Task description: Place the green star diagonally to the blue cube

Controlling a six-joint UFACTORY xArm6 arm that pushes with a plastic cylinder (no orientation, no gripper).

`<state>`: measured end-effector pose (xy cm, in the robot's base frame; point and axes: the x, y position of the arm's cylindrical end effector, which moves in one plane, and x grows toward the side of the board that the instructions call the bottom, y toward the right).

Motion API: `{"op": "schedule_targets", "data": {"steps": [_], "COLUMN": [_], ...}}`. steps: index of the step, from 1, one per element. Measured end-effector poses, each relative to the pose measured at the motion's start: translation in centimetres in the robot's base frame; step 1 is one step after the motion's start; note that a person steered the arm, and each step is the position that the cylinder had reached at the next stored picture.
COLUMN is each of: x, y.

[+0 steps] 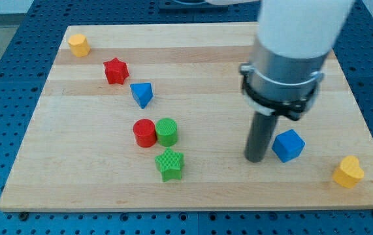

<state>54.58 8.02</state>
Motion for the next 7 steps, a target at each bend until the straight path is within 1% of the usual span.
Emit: {"op": "schedule_targets", "data": {"steps": [1, 2, 3, 4, 5, 6, 7], "x": [0.8, 2.0, 5.8, 6.9, 6.8, 5.4, 3.9], "y": [-3.8, -6.4, -6.9, -8.9, -11.8, -13.0, -11.5]}}
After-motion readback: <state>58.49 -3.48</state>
